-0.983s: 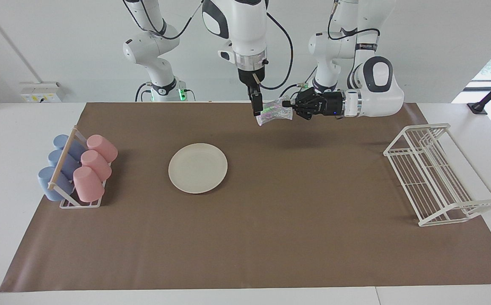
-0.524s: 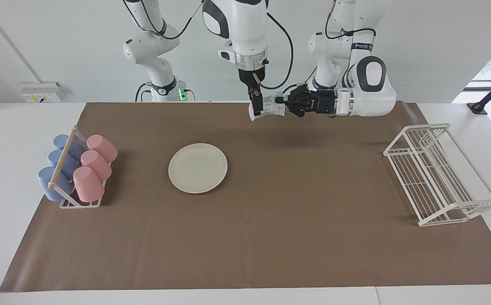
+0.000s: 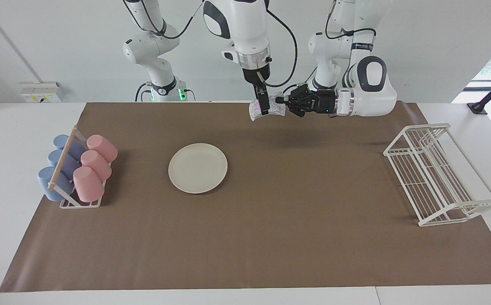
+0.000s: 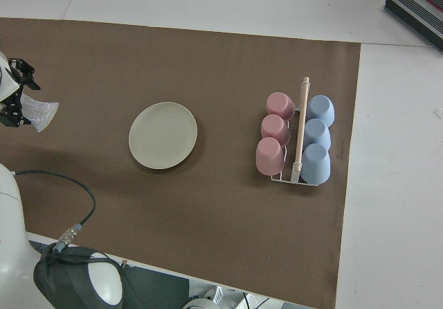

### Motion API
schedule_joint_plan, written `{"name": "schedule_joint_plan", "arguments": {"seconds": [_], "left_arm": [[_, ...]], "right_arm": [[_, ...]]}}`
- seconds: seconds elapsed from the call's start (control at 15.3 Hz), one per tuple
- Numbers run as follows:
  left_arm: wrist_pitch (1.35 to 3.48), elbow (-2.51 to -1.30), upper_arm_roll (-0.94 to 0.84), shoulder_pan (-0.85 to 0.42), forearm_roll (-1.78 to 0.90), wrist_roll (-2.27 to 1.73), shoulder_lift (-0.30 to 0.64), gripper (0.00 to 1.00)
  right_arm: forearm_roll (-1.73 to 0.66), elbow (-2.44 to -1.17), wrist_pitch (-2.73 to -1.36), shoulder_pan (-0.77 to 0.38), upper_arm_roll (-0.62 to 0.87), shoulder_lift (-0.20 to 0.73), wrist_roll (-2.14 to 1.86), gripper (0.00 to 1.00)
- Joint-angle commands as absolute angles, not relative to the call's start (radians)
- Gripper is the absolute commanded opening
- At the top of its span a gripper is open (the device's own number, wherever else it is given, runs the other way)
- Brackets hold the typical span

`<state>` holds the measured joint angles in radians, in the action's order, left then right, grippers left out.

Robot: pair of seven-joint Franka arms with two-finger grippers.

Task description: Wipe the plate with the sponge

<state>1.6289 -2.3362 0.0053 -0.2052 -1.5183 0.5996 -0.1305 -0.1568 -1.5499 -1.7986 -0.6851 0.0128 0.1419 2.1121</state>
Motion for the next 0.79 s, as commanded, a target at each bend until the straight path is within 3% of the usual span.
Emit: {"name": "schedule_joint_plan", "arguments": {"seconds": [0.0, 0.59, 0.66, 0.72], "left_arm": [[1.624, -2.367, 0.015, -0.213, -1.543, 0.62, -0.156, 0.0], [1.623, -2.367, 0.017, -0.213, -1.543, 0.618, -0.156, 0.0], [1.621, -2.365, 0.017, -0.212, -1.542, 0.618, -0.156, 0.0], [1.62, -2.365, 0.017, -0.21, -1.542, 0.618, -0.156, 0.0]], "right_arm": [[-0.179, -1.629, -1.864, -0.68, 0.021, 0.111, 2.129, 1.0], [-0.183, -1.687, -1.894, -0.709, 0.026, 0.084, 2.129, 0.97], [-0.183, -1.687, -1.888, -0.709, 0.026, 0.084, 2.126, 0.85], [-0.183, -1.687, -1.879, -0.71, 0.026, 0.083, 2.123, 0.66]]}}
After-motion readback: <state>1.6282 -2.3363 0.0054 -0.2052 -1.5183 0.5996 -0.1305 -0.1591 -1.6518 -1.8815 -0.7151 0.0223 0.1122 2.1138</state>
